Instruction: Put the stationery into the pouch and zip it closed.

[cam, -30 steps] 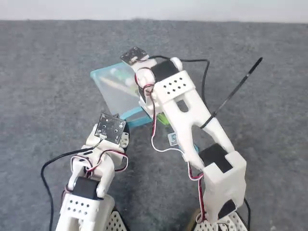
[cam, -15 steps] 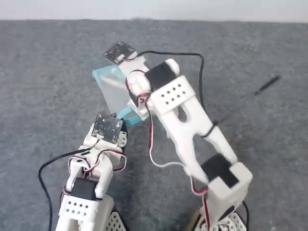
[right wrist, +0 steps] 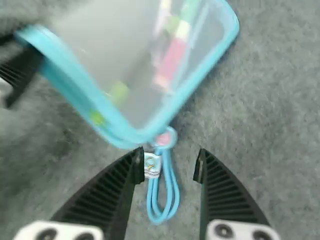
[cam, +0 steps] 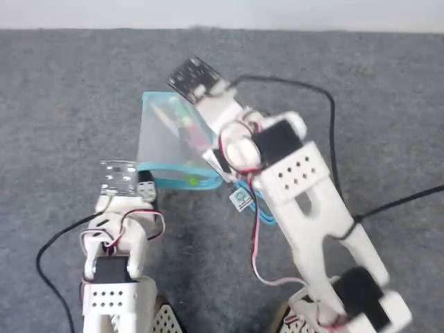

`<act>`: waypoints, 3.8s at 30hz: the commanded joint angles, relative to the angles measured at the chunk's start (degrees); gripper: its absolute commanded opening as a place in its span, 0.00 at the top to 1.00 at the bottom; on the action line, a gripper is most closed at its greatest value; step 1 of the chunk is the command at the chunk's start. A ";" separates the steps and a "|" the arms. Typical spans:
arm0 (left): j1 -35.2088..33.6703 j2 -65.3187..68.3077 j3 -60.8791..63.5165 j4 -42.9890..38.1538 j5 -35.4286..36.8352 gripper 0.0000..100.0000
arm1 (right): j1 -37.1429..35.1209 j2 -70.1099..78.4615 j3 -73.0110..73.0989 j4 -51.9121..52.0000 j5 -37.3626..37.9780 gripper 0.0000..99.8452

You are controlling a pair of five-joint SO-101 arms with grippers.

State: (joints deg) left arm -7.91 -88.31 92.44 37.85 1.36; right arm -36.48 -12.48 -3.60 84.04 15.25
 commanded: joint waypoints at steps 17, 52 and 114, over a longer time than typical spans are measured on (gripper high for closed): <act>2.81 -1.49 -4.35 -0.97 -1.58 0.99 | -1.19 -16.40 62.24 -57.19 0.97 0.83; 2.99 -1.49 -3.65 -1.23 -1.58 0.99 | 5.76 -27.03 68.13 -61.85 0.88 0.85; 3.08 -1.49 -3.56 -1.23 -1.76 0.99 | -3.47 -32.57 51.52 -21.76 5.89 0.68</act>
State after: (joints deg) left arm -5.01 -88.31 92.26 37.85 0.57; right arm -39.30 -48.18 51.34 67.08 19.82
